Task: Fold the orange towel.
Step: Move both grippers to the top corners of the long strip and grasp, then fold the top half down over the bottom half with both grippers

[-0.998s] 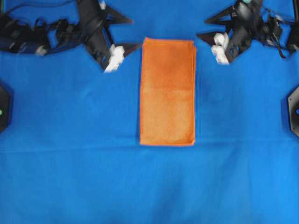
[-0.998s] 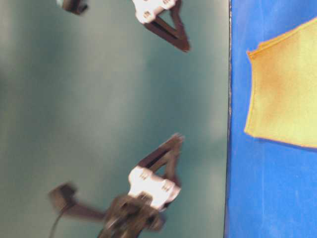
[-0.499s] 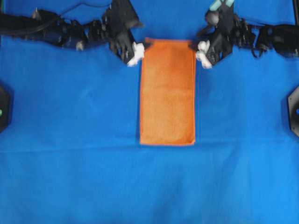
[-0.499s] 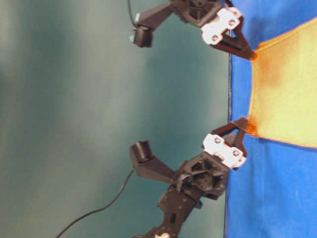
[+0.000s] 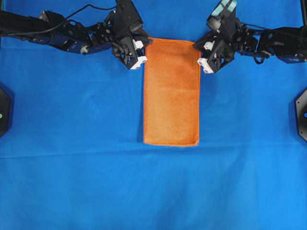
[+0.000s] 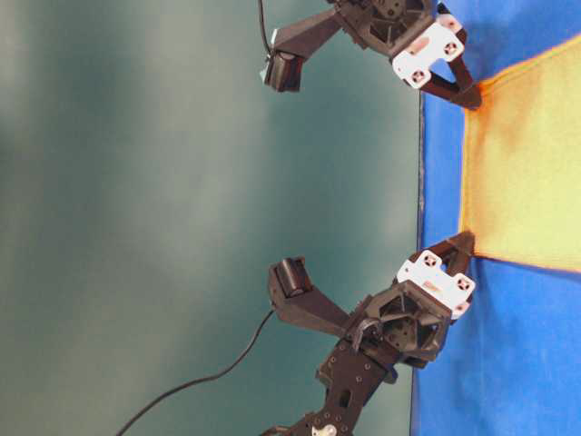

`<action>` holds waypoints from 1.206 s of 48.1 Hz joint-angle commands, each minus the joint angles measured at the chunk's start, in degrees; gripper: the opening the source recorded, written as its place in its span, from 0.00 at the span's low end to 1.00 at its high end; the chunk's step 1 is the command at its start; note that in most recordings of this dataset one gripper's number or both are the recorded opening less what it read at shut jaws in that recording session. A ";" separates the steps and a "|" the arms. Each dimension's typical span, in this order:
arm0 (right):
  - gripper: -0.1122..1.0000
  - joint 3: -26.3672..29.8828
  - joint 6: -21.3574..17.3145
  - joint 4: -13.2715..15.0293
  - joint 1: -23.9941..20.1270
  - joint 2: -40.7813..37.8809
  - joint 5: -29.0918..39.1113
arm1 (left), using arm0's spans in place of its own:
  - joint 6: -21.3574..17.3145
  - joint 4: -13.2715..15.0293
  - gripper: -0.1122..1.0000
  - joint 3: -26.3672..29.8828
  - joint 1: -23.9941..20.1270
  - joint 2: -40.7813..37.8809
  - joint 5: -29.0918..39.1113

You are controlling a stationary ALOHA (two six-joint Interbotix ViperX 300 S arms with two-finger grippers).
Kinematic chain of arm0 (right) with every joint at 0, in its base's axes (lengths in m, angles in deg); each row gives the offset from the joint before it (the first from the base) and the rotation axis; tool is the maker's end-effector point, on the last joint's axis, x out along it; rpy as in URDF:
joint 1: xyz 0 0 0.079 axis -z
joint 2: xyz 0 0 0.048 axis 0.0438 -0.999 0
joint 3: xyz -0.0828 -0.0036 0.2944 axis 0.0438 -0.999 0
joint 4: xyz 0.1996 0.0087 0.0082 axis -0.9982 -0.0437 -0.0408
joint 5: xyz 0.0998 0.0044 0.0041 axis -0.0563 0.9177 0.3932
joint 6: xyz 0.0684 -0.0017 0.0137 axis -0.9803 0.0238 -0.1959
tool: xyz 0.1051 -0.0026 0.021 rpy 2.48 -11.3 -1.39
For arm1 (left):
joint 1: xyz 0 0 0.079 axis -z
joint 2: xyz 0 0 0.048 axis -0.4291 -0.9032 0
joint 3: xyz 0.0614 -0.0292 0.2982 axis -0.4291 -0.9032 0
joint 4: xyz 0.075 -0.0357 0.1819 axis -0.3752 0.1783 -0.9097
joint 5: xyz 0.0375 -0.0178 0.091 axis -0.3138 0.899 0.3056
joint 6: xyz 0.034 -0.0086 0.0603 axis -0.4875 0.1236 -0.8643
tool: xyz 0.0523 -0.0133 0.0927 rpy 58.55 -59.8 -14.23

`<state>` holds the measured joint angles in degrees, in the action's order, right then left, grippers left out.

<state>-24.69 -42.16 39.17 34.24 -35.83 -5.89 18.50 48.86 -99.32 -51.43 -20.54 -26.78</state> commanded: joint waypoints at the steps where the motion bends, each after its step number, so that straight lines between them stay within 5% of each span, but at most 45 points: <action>1: 0.12 0.44 -0.79 -0.18 -0.70 0.62 -0.09 | -0.26 0.00 0.19 0.44 -0.26 0.79 -0.35; 58: 0.12 1.49 0.44 0.62 3.25 6.33 1.93 | -4.39 0.00 0.13 1.76 -1.14 5.10 0.44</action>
<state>-23.55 -41.46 39.70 37.23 -31.61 -3.87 14.28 48.77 -98.45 -52.31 -18.43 -26.17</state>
